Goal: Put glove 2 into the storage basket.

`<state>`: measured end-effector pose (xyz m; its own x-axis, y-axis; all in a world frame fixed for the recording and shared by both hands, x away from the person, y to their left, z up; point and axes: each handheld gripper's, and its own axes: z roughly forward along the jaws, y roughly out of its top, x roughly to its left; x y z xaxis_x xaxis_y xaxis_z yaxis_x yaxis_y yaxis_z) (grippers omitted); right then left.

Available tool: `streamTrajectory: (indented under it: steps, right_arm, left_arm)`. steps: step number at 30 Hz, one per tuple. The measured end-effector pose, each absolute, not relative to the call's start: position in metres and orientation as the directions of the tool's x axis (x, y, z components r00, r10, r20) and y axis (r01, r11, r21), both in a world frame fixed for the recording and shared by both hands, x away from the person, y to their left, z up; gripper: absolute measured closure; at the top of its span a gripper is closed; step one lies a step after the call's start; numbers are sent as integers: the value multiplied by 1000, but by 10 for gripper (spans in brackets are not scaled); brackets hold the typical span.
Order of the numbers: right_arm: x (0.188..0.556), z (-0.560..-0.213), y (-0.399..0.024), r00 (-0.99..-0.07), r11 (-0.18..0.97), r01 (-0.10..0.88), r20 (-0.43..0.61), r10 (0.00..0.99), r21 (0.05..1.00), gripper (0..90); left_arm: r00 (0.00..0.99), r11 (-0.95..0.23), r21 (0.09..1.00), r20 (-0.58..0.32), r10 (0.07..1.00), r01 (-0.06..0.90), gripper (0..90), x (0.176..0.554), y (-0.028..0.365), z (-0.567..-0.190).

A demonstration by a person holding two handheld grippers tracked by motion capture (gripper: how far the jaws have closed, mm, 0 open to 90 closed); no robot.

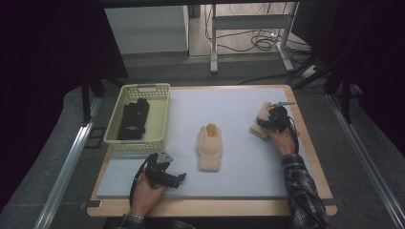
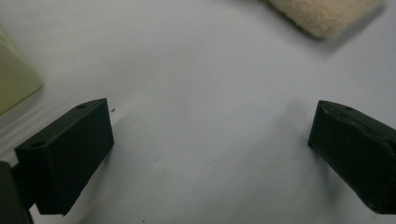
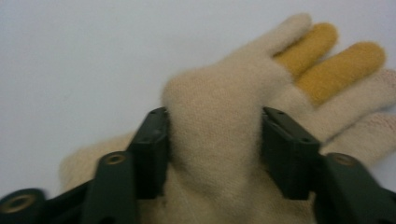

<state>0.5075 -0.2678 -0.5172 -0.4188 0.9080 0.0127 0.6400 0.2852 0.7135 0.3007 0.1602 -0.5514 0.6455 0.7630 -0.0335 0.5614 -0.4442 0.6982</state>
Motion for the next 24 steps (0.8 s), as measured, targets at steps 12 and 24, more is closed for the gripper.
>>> streamTrajectory:
  steps: [12,24]
  right_arm:
    - [479,-485,-266,-480,308,581,12,877,753,846]
    - [417,-456,-226,-666,420,513,38,745,749,843]
  left_arm:
    - [646,-445,697,-34,763,562,4,301,160,-551]
    - [646,-446,697,-34,763,562,4,301,160,-551]
